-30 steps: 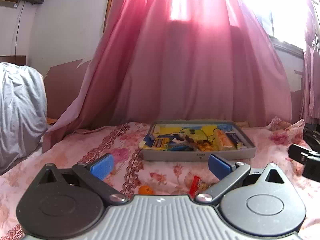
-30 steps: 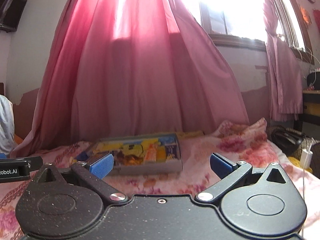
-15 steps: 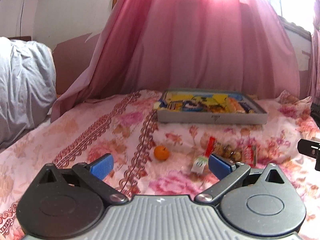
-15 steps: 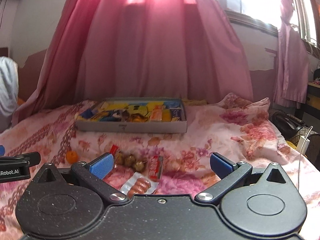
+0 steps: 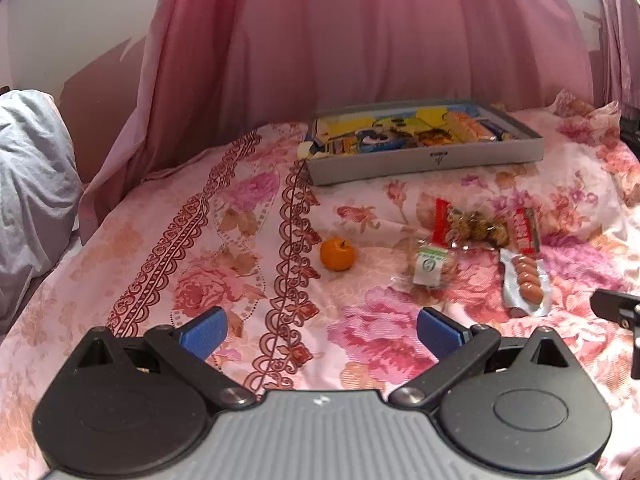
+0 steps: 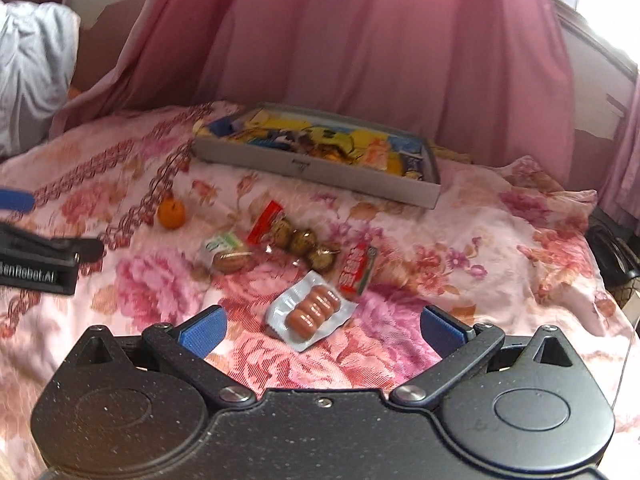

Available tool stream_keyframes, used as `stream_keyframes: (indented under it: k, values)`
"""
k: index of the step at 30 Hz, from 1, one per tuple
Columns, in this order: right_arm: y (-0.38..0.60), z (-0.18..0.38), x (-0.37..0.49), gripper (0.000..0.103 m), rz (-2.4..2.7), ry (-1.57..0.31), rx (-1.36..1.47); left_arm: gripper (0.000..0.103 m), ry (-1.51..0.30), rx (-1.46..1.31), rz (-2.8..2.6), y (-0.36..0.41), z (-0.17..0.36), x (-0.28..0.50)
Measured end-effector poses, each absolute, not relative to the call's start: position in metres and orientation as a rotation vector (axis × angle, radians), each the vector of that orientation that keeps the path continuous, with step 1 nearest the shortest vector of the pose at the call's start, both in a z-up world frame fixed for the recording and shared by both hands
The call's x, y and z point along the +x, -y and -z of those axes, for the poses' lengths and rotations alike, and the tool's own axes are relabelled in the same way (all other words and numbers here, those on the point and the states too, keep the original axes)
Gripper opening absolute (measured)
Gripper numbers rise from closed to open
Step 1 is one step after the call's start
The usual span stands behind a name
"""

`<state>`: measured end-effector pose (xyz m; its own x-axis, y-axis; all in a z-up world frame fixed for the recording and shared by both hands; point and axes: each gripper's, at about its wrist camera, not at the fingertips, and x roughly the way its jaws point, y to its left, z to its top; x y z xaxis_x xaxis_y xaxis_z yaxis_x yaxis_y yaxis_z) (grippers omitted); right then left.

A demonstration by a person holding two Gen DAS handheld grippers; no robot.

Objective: Organize snacks
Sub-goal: 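Lift both open tools away from the tray back toward the remaining snacks, then lower the right tool onto the sausage pack while the left tool approaches the wrapped bun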

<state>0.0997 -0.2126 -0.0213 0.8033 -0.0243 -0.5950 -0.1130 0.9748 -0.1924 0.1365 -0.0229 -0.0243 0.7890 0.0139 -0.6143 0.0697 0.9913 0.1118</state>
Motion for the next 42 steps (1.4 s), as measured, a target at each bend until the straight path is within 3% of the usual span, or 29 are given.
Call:
stream_keyframes:
  k: [17,31,36,38,42]
  values:
    - [0.242,0.045,0.155,0.102,-0.096,-0.809,-0.047,0.103,-0.746,0.008,0.270,0.027,0.035,0.212]
    - [0.244,0.090,0.212,0.101,-0.080,-0.901,0.077,0.103,-0.714,-0.038,0.401,0.042,0.059,0.264]
    - [0.242,0.099,0.219,0.093,-0.041,-0.898,0.126,0.102,-0.658,0.045,0.380,0.057,0.065,0.265]
    - [0.242,0.103,0.223,0.084,-0.022,-0.911,0.139,0.102,-0.634,0.099,0.346,0.063,0.069,0.263]
    - [0.241,0.103,0.224,0.081,-0.016,-0.899,0.146,0.102,-0.634,0.128,0.359,0.064,0.074,0.262]
